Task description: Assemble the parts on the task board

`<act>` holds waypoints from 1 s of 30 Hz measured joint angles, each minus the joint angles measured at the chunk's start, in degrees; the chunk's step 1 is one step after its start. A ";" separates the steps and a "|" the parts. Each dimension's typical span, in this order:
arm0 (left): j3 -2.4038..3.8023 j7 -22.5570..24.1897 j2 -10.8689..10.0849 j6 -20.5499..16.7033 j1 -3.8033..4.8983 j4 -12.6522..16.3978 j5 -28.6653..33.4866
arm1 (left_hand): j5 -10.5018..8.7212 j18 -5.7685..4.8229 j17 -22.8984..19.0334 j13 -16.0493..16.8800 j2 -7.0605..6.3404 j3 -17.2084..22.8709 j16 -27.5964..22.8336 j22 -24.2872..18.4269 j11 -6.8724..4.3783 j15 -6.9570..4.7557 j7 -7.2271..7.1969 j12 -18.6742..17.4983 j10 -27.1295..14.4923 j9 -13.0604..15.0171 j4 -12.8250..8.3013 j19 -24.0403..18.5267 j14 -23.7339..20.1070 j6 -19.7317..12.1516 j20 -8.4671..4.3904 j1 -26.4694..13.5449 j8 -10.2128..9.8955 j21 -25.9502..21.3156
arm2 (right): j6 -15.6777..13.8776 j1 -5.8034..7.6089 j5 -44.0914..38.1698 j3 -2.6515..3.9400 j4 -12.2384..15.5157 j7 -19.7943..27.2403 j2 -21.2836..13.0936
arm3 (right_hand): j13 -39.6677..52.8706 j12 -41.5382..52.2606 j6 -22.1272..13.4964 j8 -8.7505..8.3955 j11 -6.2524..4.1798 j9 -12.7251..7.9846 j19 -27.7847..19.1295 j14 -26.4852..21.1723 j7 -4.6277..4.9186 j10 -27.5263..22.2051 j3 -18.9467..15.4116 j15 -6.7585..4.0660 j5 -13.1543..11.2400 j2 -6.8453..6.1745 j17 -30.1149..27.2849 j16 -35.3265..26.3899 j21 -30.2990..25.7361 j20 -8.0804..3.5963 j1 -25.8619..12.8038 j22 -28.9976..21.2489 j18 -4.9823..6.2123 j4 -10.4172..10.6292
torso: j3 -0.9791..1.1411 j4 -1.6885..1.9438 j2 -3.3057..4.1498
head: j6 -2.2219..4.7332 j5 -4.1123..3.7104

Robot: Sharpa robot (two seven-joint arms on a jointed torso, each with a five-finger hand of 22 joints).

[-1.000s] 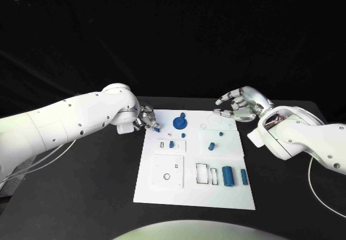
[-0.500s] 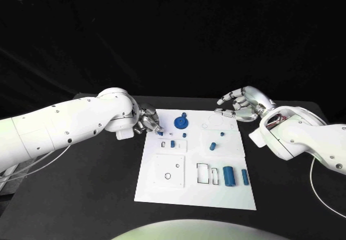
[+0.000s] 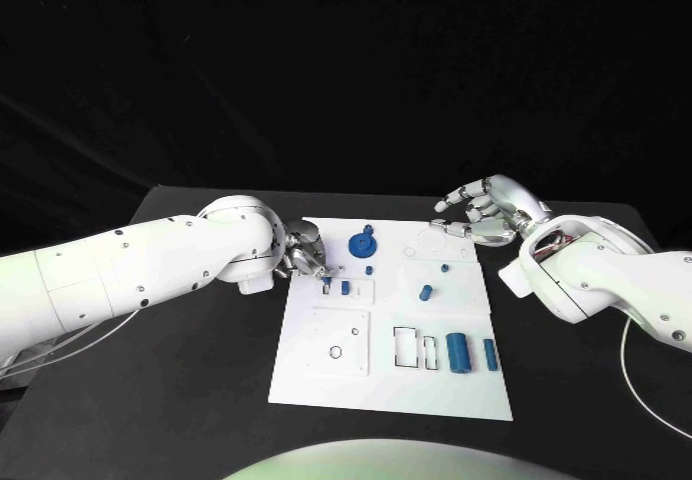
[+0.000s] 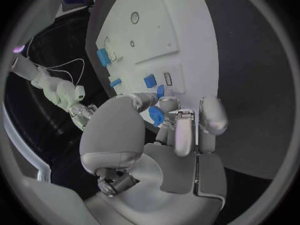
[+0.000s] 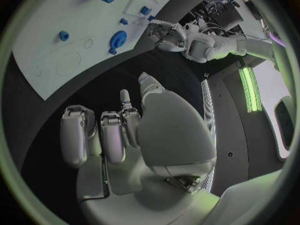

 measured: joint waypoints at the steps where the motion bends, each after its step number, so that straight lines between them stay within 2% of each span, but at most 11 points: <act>1: -0.03 0.12 0.00 -0.19 -0.09 0.06 -0.34 | 0.00 0.00 0.00 0.04 0.00 0.00 0.00 0.00 0.00 0.00 0.00 0.00 0.00 0.00 0.00 0.11 0.00 0.00 -0.11 0.00 0.00 0.00 | 0.00 -0.01 0.00 0.00 0.00 0.00 -0.01 | 0.00 0.00 0.00 0.00 0.00 0.00 0.00 0.00 0.00 0.00 0.00 0.00 0.00 0.00 0.00 0.00 0.00 0.00 0.00 0.00 0.00 0.00 | -0.01 0.00 0.01 | -0.04 0.00; 18: -0.39 1.04 0.00 -1.65 -1.31 0.83 -4.30 | 0.62 0.00 0.00 0.68 -0.83 0.33 0.00 0.60 -0.13 0.01 -0.20 0.32 0.91 0.00 0.29 0.41 0.00 0.60 -0.41 -0.83 0.32 0.44 | -0.01 -0.06 0.02 0.00 0.02 0.13 -0.06 | 0.00 0.00 0.00 0.00 0.00 -0.01 0.00 0.00 0.00 0.00 0.16 0.00 0.00 0.00 -0.01 0.00 0.00 0.00 0.00 -0.01 0.00 -0.16 | 0.03 0.03 -0.02 | -0.41 0.05; 19: -0.41 1.05 -0.01 -1.64 -1.36 0.87 -4.50 | 0.59 0.00 0.00 0.71 -1.04 3.95 0.00 0.62 -0.20 0.01 -0.19 0.32 1.02 -0.03 -3.32 0.41 0.00 0.61 -0.41 -1.05 0.33 0.48 | -0.02 -0.06 0.03 0.00 0.02 0.14 -0.06 | 0.00 0.00 0.00 0.00 0.00 -0.01 0.00 0.00 0.00 0.00 0.16 0.00 0.00 0.00 -0.01 0.00 0.00 0.00 0.00 -0.01 0.00 -0.16 | 0.03 0.03 -0.02 | -0.42 0.05; 20: -0.43 1.05 -0.01 -1.64 -1.40 0.90 -4.66 | 0.55 0.00 0.00 0.71 -1.39 4.02 0.00 0.62 -0.20 0.01 -0.15 0.32 1.02 -0.03 -3.38 0.41 0.00 0.64 -0.41 -1.40 0.33 0.48 | -0.02 -0.07 0.03 0.00 0.02 0.15 -0.07 | 0.00 0.00 0.00 0.00 0.00 0.01 0.00 0.00 0.00 0.00 0.16 0.00 0.00 0.00 -0.01 0.00 0.00 0.00 0.00 -0.01 0.01 -0.16 | 0.03 0.03 -0.02 | -0.44 0.05; 30: -0.51 0.95 -0.03 -1.53 -1.66 1.05 -6.46 | 0.74 0.00 0.00 0.70 -1.39 4.02 0.00 0.61 -0.20 0.01 -0.08 0.32 1.02 -0.01 -3.39 0.41 0.00 0.69 -0.42 -1.41 0.33 0.48 | -0.04 -0.10 0.05 0.00 -0.01 0.21 -0.11 | 0.05 0.00 0.00 0.00 0.00 0.04 0.00 0.00 0.00 0.00 0.16 0.00 0.00 0.00 0.04 0.00 0.00 0.00 0.00 -0.02 0.00 -0.16 | 0.07 0.03 -0.05 | -0.49 0.25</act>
